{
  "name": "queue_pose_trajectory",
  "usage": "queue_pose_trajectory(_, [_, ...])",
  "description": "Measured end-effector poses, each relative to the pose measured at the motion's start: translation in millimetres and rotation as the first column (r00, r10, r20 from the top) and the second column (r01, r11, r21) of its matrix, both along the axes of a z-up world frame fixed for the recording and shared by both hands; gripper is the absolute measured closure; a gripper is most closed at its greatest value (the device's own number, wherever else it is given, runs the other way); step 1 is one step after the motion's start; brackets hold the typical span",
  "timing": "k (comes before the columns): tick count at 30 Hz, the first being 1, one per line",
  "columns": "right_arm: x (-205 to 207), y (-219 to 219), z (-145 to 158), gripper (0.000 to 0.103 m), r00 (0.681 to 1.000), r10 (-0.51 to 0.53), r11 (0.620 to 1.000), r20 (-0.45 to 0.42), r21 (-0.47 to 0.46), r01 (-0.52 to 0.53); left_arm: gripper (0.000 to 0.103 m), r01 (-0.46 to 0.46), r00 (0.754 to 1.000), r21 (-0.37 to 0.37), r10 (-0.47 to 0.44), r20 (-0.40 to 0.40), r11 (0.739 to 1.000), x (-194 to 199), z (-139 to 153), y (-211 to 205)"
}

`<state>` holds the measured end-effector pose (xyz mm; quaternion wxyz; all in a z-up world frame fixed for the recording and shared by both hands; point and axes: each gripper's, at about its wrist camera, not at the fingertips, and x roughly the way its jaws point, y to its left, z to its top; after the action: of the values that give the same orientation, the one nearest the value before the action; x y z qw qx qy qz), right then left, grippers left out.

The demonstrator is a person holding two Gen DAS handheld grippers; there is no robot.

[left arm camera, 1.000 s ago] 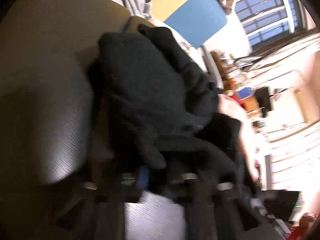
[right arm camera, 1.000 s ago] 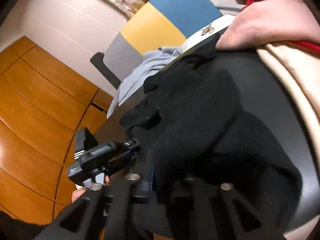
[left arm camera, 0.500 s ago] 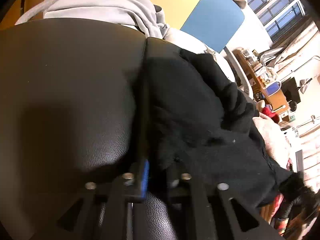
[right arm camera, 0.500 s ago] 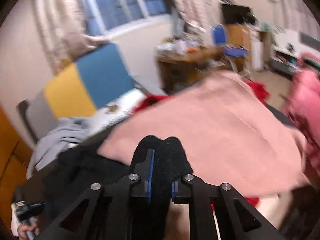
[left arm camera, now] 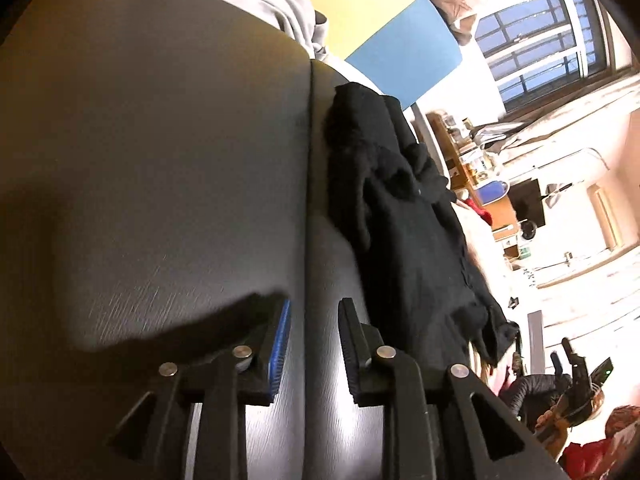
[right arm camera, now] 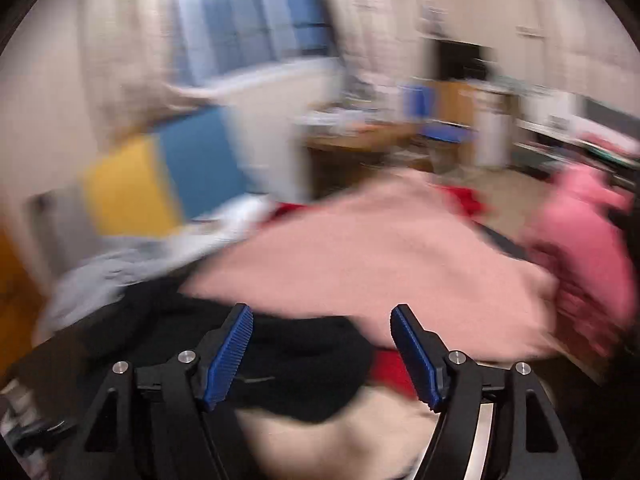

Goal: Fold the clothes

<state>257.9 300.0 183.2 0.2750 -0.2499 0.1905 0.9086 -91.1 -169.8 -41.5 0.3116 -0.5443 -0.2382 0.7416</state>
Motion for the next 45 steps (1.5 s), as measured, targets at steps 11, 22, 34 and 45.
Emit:
queue_pose_trajectory(11, [-172, -270, -131, 0.025, 0.617, 0.603, 0.726, 0.505, -0.027, -0.687, 0.074, 0.067, 0.994, 0.027, -0.065, -0.083, 0.997, 37, 19, -13])
queue_pose_trajectory(22, [-162, -135, -95, 0.088, 0.848, 0.530, 0.770, 0.005, -0.422, -0.479, 0.072, 0.154, 0.987, 0.059, -0.150, -0.065, 0.986, 49, 13, 2])
queue_pose_trajectory(34, [-72, -16, -165, 0.025, 0.957, 0.081, 0.666, -0.279, -0.699, -0.260, 0.068, 0.354, 0.928, 0.136, -0.366, 0.071, 0.925, 59, 3, 128])
queue_pose_trajectory(45, [-71, 21, -173, 0.025, 0.940, 0.122, 0.668, -0.318, -0.675, -0.315, 0.050, 0.260, 0.919, 0.292, -0.329, 0.219, 0.920, 58, -18, 202])
